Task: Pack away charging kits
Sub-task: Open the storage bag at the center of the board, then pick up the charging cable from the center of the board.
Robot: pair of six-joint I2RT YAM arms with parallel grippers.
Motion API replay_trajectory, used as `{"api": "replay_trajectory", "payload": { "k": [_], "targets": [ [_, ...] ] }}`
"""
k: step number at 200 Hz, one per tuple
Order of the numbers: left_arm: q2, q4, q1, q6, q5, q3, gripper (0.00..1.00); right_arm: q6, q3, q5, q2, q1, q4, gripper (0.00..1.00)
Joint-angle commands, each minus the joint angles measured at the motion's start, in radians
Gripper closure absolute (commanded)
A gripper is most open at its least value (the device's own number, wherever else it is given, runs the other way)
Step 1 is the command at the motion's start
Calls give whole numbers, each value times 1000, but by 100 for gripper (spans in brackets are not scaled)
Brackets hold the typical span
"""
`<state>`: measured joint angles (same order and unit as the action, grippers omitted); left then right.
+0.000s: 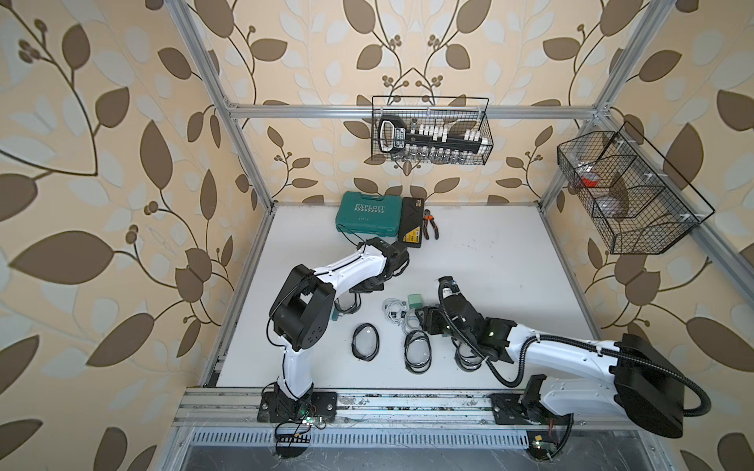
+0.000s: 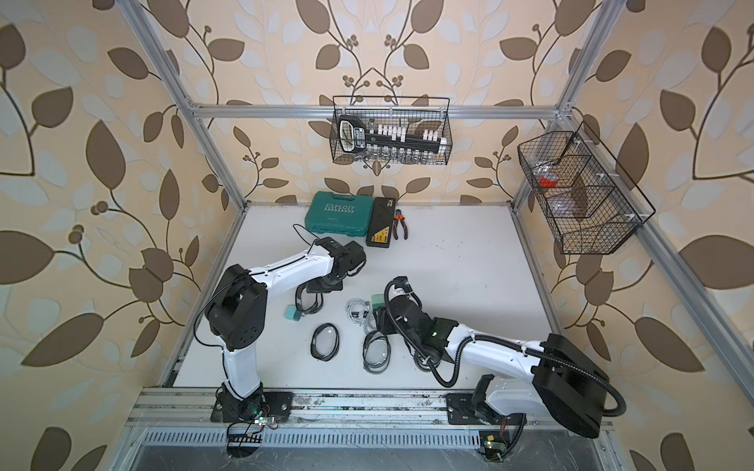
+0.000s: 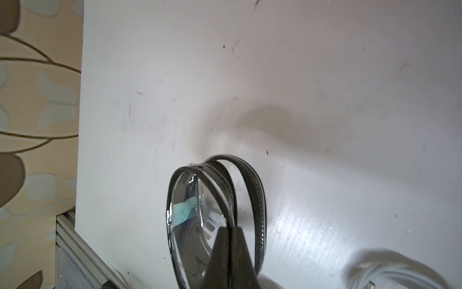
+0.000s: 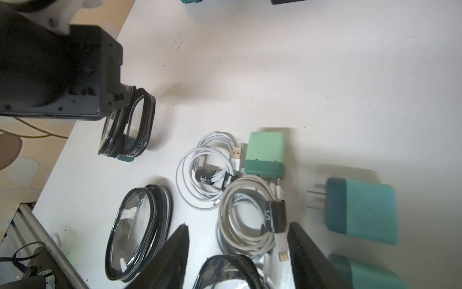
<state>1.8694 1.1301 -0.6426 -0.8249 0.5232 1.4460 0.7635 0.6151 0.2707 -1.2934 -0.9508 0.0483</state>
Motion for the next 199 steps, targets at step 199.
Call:
{"api": "replay_trajectory", "payload": {
  "k": [199],
  "targets": [
    [-406, -84, -8, 8, -37, -265, 100, -31, 460, 161, -578, -56, -242, 56]
  ]
}}
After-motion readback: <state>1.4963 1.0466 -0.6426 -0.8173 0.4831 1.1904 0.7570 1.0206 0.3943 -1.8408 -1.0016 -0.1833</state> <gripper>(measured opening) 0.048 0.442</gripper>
